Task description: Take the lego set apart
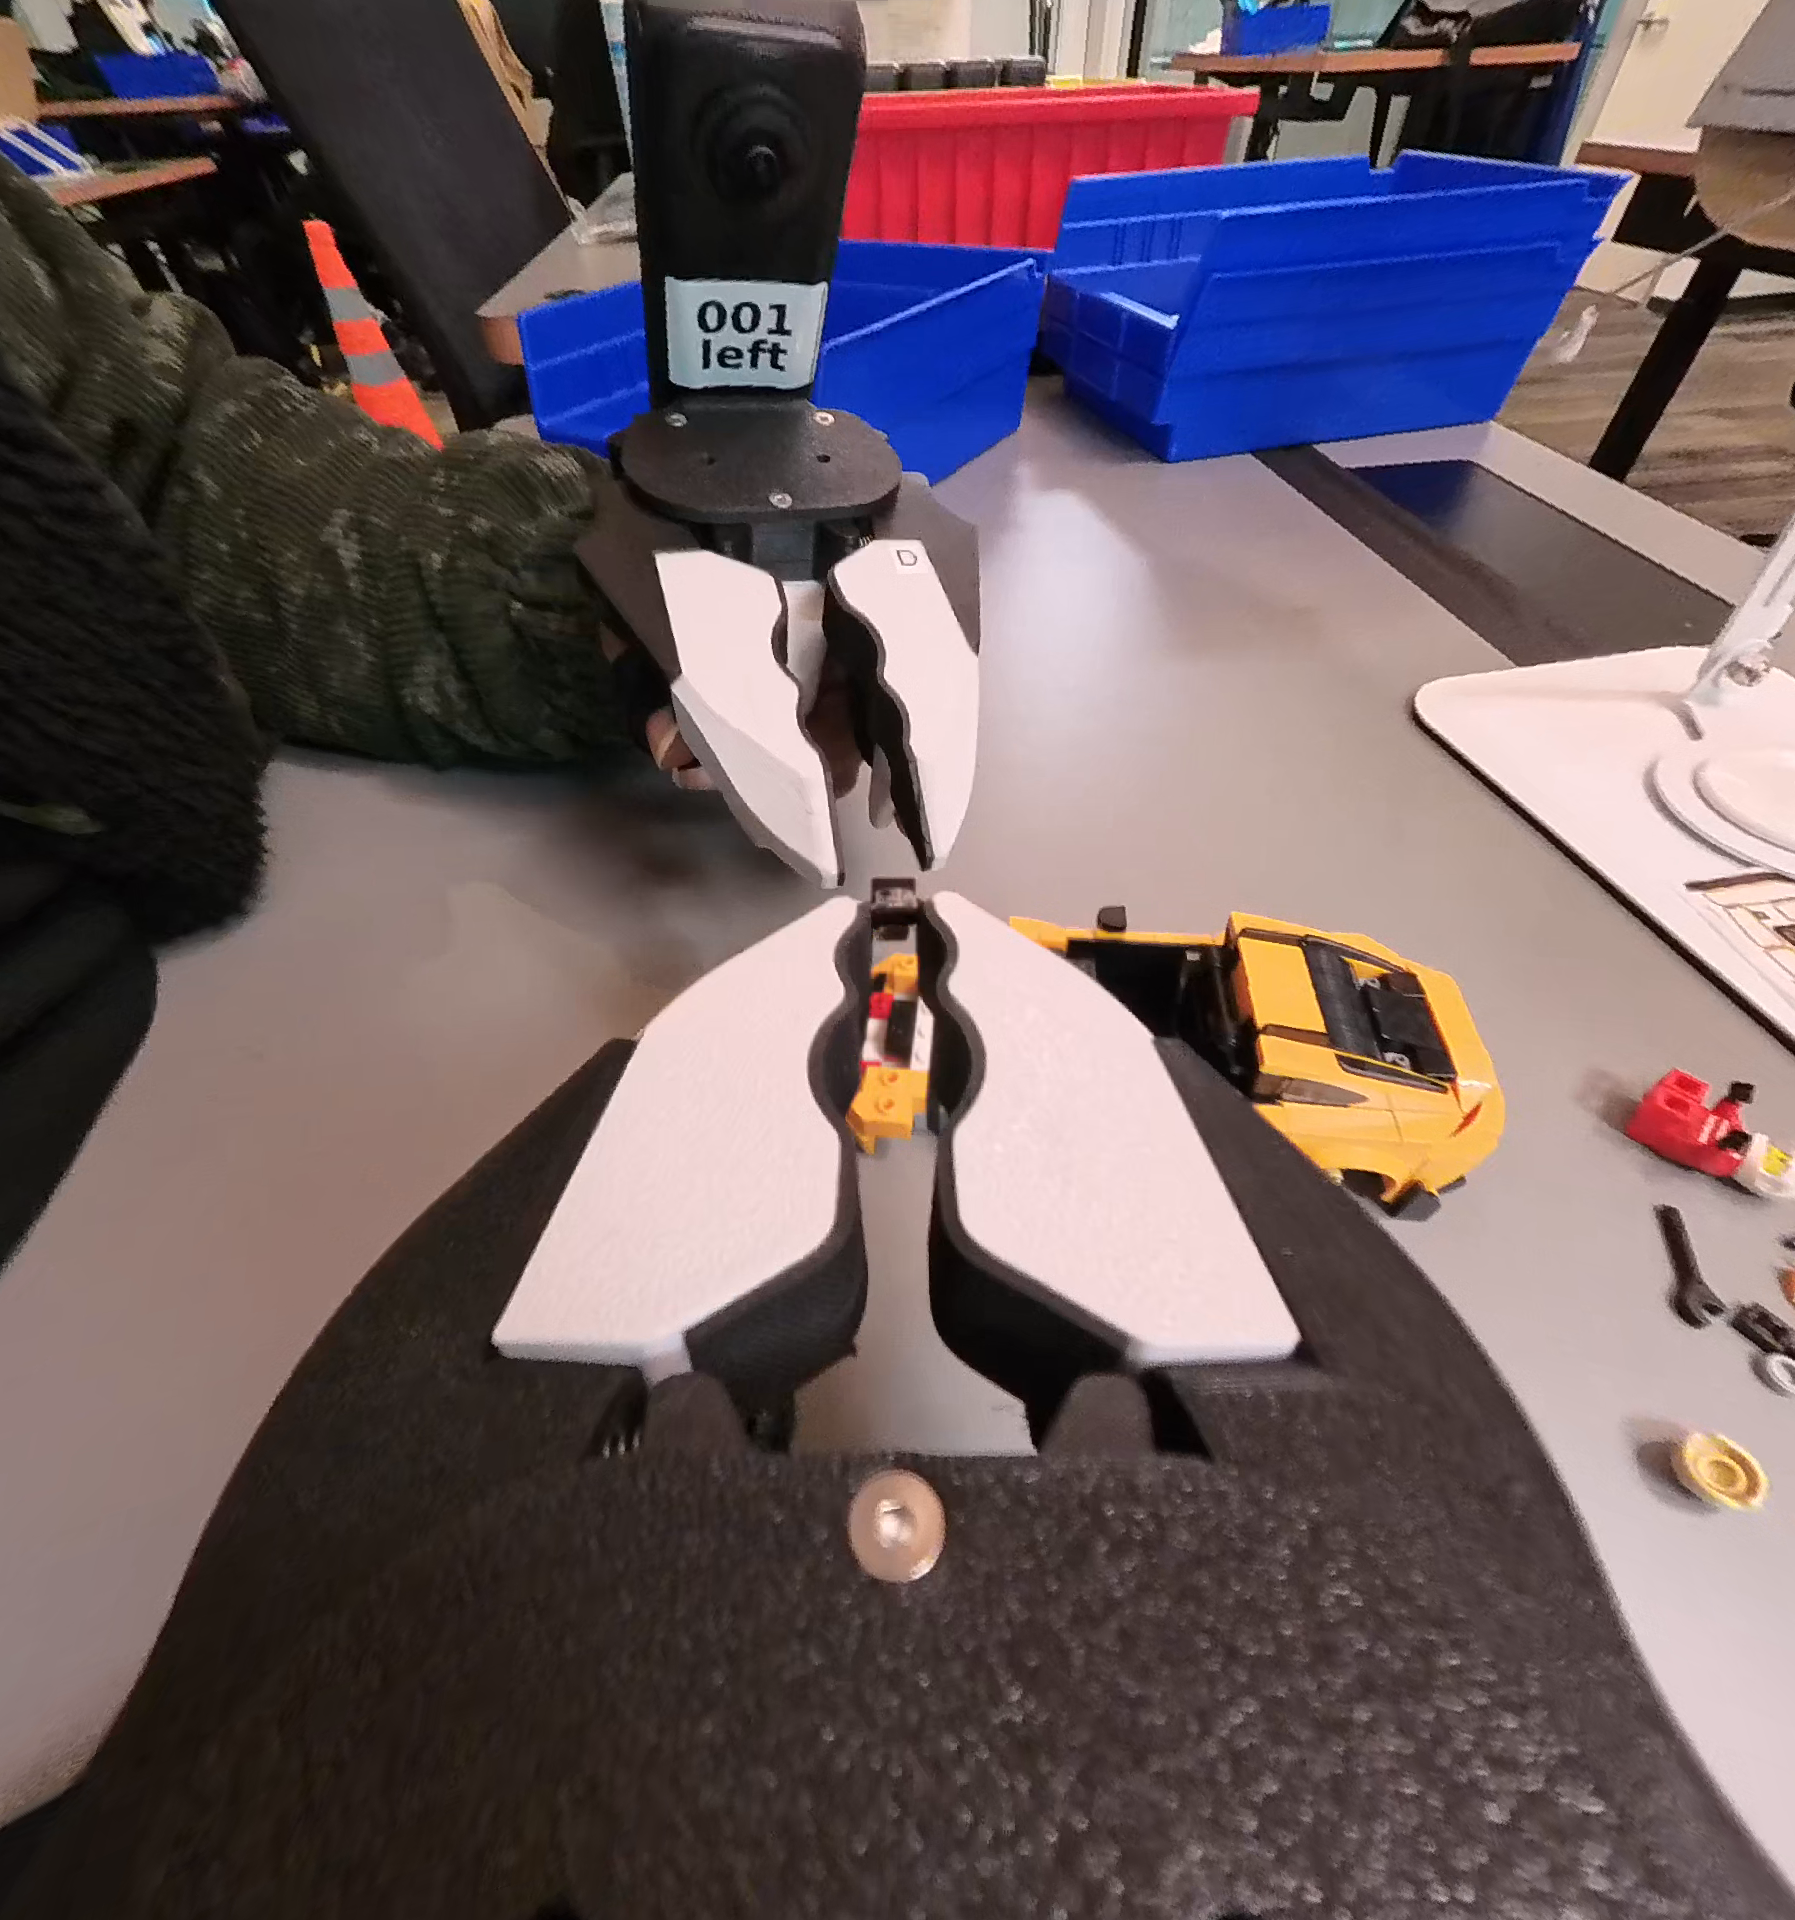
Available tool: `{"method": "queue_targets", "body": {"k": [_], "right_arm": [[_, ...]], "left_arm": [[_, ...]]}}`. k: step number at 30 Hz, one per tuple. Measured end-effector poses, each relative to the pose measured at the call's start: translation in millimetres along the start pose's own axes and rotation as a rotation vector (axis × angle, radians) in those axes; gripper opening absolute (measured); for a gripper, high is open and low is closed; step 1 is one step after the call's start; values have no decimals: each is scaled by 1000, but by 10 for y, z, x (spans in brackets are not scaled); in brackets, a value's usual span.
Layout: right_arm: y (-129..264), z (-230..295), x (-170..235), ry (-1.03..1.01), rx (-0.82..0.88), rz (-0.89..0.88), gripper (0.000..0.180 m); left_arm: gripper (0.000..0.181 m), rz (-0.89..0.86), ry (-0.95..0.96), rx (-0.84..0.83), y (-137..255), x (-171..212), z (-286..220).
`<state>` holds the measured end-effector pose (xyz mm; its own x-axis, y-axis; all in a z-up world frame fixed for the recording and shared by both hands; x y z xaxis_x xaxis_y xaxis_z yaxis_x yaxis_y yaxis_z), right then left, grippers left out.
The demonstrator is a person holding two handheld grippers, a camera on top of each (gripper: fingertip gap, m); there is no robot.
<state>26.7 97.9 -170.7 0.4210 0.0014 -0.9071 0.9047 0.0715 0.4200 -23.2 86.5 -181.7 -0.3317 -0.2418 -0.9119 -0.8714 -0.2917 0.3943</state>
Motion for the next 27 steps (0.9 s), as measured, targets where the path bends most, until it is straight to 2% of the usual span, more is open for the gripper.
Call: {"method": "queue_targets", "body": {"k": [12,22,27], "right_arm": [[153,90,-237,-109,-159,-211,8],[100,159,-217,-120,-223,-201,8],[71,166,-201,-116,-222,-197,8]], "left_arm": [[16,-111,3,53,53,-206,-137],[15,-167,84,124,7,-322,-244],[7,-161,97,131,14,-326,-236]]}}
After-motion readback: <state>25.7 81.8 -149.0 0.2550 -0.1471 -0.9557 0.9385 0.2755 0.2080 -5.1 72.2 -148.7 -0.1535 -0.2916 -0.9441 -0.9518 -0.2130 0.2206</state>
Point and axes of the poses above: each gripper's, where its closed fingertips meet, y back along the fingers, x out of its underside, z = x × y across the jaws, the point moved 2 cm from there along y, back along the fingers, and after that the axes turned 10 degrees about z, right-handed, at the moved point
